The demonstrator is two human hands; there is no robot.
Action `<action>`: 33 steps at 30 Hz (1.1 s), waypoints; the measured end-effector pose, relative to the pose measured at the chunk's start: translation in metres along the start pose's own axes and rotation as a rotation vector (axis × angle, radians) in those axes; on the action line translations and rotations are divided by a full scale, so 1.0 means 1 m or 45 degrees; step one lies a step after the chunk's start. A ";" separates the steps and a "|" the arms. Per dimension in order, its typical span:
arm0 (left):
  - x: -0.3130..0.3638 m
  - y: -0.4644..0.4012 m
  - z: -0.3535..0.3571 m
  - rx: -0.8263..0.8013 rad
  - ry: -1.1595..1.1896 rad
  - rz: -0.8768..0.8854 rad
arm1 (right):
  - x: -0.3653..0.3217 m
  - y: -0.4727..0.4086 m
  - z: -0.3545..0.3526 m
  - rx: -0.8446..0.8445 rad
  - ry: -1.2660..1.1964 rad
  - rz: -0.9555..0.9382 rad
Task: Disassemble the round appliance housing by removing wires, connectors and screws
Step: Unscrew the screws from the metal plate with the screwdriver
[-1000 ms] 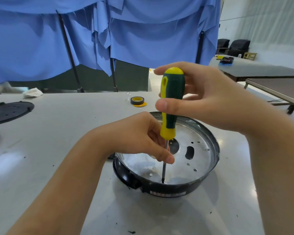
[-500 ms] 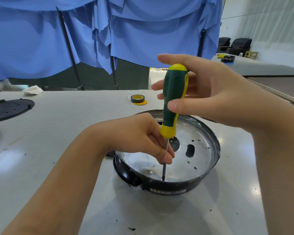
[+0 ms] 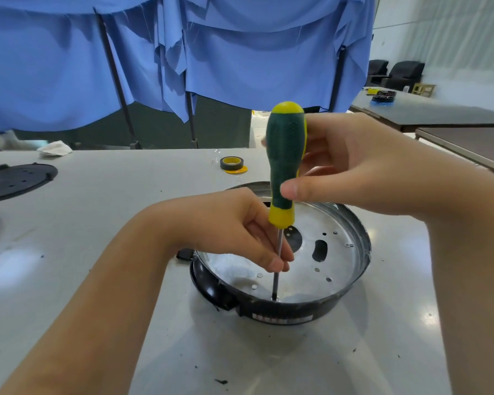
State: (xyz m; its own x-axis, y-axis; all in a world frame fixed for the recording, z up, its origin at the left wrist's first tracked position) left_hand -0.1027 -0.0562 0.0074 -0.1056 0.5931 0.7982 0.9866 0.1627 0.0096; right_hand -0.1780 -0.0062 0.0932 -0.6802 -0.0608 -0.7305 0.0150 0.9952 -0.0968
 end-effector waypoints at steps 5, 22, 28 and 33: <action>0.002 -0.002 -0.002 0.057 -0.066 0.018 | -0.001 0.001 0.005 -0.106 -0.080 -0.019; 0.005 0.001 -0.002 0.024 0.019 0.028 | 0.006 0.000 0.002 -0.149 -0.217 -0.018; 0.006 -0.001 -0.007 0.122 -0.062 0.048 | 0.011 -0.006 0.005 -0.069 0.025 0.063; 0.007 -0.003 -0.008 0.166 -0.106 0.043 | 0.009 -0.007 0.003 -0.003 -0.023 0.028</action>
State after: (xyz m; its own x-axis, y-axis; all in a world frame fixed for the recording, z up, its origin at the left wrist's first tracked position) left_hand -0.1057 -0.0589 0.0182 -0.0876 0.6622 0.7442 0.9659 0.2393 -0.0993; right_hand -0.1824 -0.0144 0.0851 -0.6664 -0.0401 -0.7445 0.0279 0.9965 -0.0786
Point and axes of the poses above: each hand's wrist, its own y-axis away from the middle knuckle, its own z-axis out of the palm, x = y × z, the point moved 8 cm from there along -y, towards the middle knuckle, and after that the axes turned 13 degrees about z, right-handed, at the moved point
